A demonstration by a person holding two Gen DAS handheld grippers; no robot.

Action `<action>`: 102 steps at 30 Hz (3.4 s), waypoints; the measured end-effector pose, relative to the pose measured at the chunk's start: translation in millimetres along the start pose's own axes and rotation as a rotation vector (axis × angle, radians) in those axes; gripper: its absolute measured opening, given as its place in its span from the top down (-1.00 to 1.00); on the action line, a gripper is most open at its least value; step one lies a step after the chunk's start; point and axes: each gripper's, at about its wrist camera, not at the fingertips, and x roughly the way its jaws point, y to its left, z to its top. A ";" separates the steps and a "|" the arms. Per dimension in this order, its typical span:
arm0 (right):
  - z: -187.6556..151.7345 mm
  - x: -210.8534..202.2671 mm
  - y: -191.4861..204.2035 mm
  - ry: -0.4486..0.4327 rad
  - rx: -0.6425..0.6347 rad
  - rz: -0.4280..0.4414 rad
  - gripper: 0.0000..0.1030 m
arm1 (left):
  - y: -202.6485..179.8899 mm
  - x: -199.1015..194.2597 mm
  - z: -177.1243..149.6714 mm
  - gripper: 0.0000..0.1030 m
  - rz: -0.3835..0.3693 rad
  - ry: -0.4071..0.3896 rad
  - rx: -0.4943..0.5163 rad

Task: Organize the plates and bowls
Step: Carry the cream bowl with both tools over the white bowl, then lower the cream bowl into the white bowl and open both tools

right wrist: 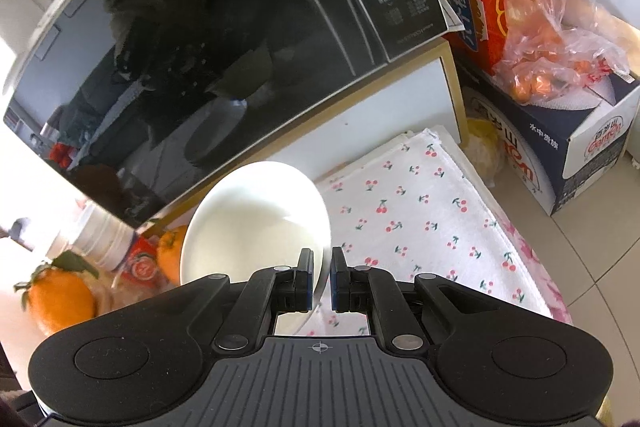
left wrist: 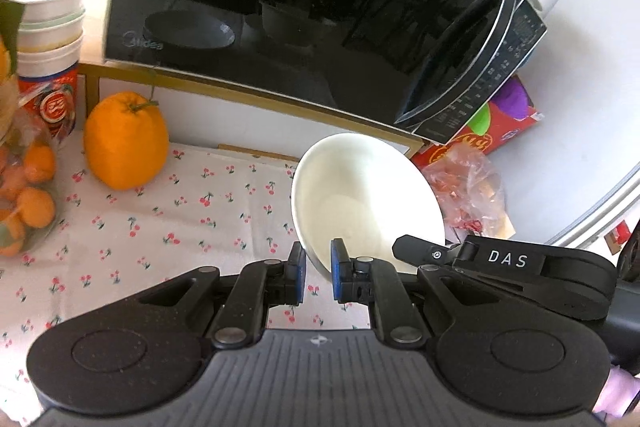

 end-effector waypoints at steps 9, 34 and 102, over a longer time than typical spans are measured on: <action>-24.1 -34.2 0.7 0.001 -0.001 0.009 0.83 | -0.6 -26.7 -23.1 0.78 -0.038 0.020 -0.018; -111.8 -112.7 -6.1 0.018 -0.008 -0.037 0.83 | 1.3 -88.7 -102.4 0.77 -0.079 0.064 -0.001; -172.3 -92.8 -69.0 0.074 -0.152 -0.318 0.74 | -33.1 -30.1 -184.6 0.41 0.106 0.111 0.307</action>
